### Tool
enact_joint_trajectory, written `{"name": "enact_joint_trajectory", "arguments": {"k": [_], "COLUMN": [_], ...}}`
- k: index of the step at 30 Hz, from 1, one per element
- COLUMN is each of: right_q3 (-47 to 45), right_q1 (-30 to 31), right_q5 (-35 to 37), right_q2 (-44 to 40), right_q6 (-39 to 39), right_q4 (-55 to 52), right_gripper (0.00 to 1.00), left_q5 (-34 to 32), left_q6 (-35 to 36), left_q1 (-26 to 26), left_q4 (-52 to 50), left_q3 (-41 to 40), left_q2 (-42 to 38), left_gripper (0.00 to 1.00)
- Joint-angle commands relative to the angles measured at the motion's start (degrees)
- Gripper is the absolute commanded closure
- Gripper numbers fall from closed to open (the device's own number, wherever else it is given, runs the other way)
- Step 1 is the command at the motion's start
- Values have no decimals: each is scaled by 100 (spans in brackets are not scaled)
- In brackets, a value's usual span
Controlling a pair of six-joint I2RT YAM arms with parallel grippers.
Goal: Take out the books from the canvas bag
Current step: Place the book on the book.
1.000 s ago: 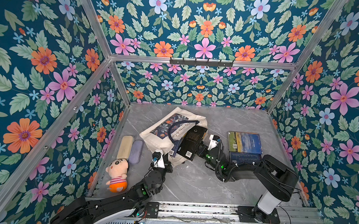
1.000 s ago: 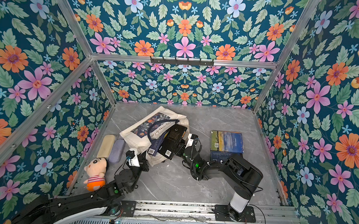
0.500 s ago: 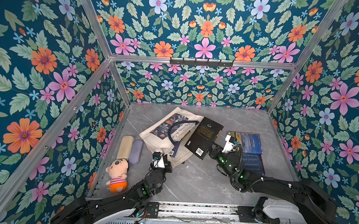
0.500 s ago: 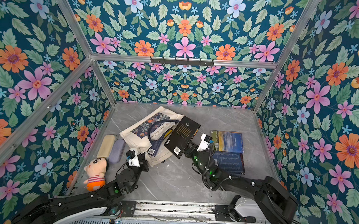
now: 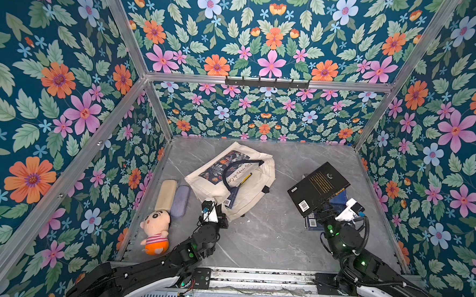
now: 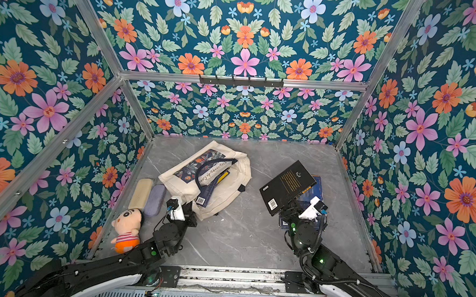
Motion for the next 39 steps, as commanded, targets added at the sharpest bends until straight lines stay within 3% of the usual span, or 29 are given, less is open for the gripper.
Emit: {"name": "enact_joint_trajectory", "arguments": {"k": [1,5,16,21,34,39], "right_q3": [-83,-199,-554,-640,-437,-689], "right_q1": [6,6,6,6,6,6], "right_q5": [763,1141,1531,1464,1188,992], "right_q2": [-669,-1176,-630,-508,886,769], "right_q6": [389,870,2251,3315,5223,4980], "right_q4": [-1208,-2051,-2498,-3203,-3778,-3182], "right_gripper": [100,100,100,100,100,100], "left_q5": [-24,8,9,5,-6,8], "left_q6": [-34,-39,-63,-63,-56,-63], "left_q1": [5,5,5,7,6,7], "left_q4": [-84,-112,-255,-224,-250,-224], "left_q3": [46,46,15,27,29,37], "left_q2": [-21,-60,-242,-192,-197,-164], "left_gripper": [100,100,100,100,100,100]}}
